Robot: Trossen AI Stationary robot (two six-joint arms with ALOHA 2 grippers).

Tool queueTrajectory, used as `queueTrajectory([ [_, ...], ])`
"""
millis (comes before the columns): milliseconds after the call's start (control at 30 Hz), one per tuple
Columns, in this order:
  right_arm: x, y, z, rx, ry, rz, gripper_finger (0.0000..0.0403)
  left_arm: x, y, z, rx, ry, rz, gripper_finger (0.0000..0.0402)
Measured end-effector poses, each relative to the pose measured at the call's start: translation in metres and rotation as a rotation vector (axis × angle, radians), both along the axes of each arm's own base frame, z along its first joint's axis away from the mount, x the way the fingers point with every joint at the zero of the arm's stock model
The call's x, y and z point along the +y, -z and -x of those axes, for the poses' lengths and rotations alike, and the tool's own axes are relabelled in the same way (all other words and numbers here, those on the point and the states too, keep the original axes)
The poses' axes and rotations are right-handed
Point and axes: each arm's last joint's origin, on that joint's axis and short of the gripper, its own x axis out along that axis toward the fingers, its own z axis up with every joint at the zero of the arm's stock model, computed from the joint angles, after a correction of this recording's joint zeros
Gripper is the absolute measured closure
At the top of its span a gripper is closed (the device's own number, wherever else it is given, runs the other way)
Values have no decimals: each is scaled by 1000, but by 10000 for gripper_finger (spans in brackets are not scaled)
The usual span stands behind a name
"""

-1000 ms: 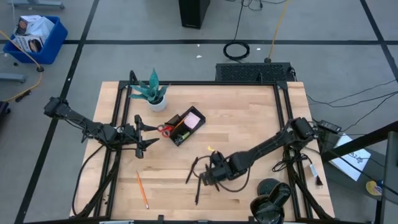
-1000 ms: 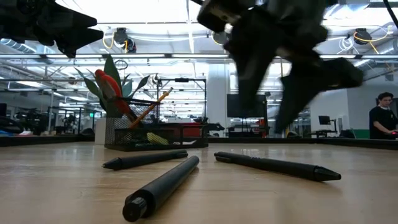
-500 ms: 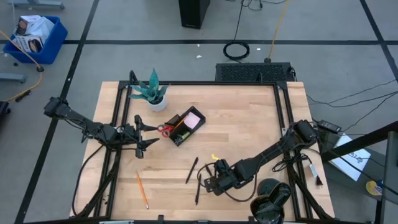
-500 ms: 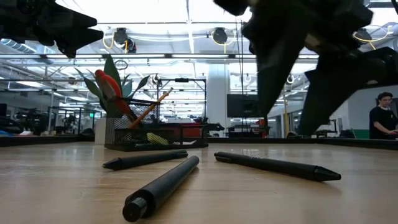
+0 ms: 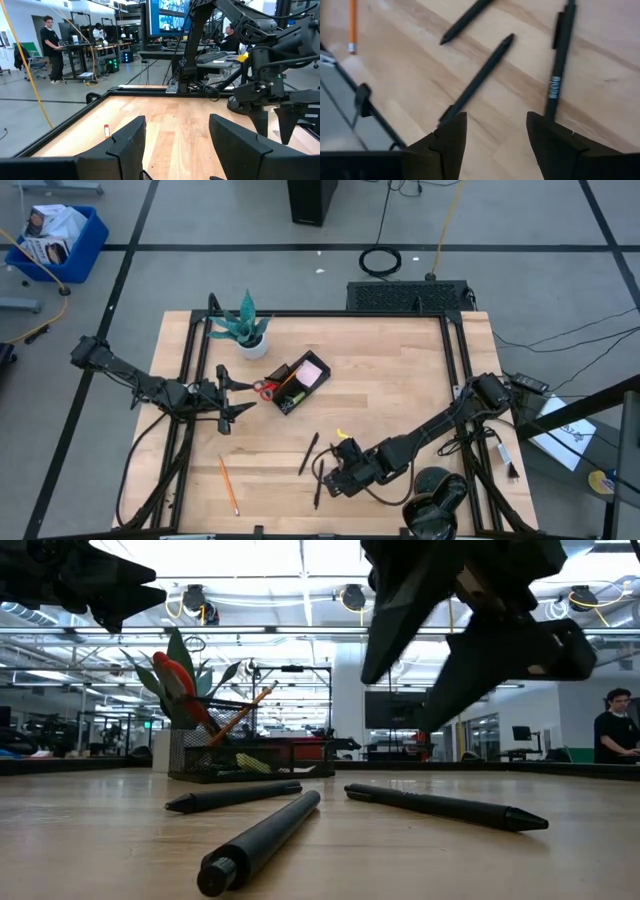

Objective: Pick and place office supplies into organizer
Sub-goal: Put the black pen into the black desk organizer

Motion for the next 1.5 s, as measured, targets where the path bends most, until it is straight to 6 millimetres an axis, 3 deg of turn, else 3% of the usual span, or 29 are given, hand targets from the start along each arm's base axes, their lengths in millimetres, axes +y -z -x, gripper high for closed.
queueTrajectory([
  [433,4,-6,-7,-112,29,-16,207,0,0,0,0,0,0,178],
  [600,1,-4,-6,-107,-2,81,207,0,0,0,0,0,0,178],
  [1000,-4,-1,-21,256,84,142,207,0,0,0,2,0,-1,178],
  [1333,8,0,-37,401,46,117,207,0,0,0,0,0,0,178],
  [1500,17,-4,-41,329,-18,153,207,0,0,0,0,0,0,178],
])
